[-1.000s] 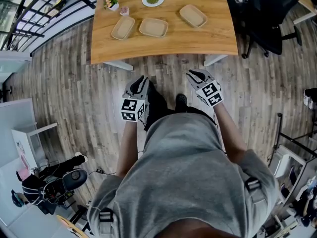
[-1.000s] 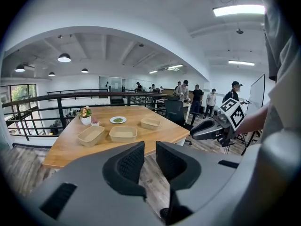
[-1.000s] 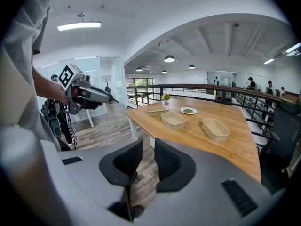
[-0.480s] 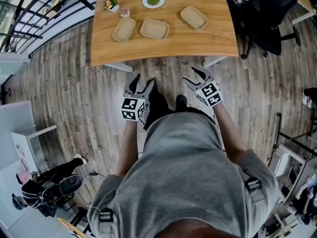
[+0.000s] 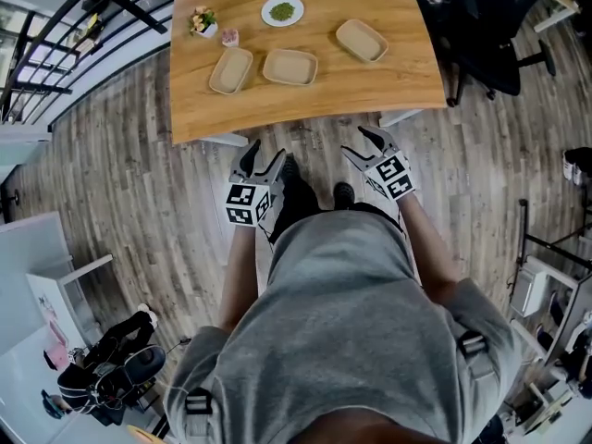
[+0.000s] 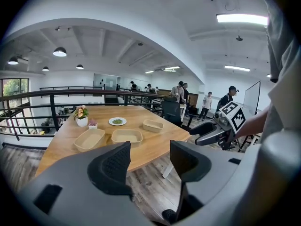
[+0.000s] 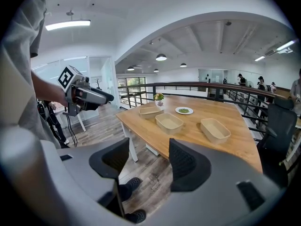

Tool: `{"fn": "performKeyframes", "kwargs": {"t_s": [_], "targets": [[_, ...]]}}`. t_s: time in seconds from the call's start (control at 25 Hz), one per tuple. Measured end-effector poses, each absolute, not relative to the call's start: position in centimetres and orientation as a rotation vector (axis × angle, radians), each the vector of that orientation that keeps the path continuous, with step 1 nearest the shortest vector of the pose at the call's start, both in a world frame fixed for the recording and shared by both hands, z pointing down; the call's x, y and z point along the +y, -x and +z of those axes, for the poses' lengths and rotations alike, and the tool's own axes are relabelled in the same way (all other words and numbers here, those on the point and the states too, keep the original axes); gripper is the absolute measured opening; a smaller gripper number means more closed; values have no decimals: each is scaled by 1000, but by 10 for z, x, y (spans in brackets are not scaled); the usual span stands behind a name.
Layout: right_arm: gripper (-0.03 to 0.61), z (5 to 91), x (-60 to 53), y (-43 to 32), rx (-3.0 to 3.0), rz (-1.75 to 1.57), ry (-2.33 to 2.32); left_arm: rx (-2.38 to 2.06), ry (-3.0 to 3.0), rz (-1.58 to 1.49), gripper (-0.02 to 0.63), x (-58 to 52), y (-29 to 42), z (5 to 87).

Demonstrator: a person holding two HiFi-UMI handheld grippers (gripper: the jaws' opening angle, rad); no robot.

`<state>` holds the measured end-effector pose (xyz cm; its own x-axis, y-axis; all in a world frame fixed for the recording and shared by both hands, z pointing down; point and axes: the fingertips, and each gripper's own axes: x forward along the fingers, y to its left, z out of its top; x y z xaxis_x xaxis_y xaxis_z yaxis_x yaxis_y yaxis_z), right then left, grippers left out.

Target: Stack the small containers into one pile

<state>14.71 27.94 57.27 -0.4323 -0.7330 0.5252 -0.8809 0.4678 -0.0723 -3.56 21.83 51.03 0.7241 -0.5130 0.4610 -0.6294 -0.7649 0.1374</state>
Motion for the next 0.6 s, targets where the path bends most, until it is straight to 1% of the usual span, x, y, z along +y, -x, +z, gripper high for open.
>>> {"fn": "performKeyframes", "kwargs": {"t_s": [0.6], "targets": [[275,571,191,-101,-2245,496,-1417,-798,-2682,558,267,114,74,507]]}}
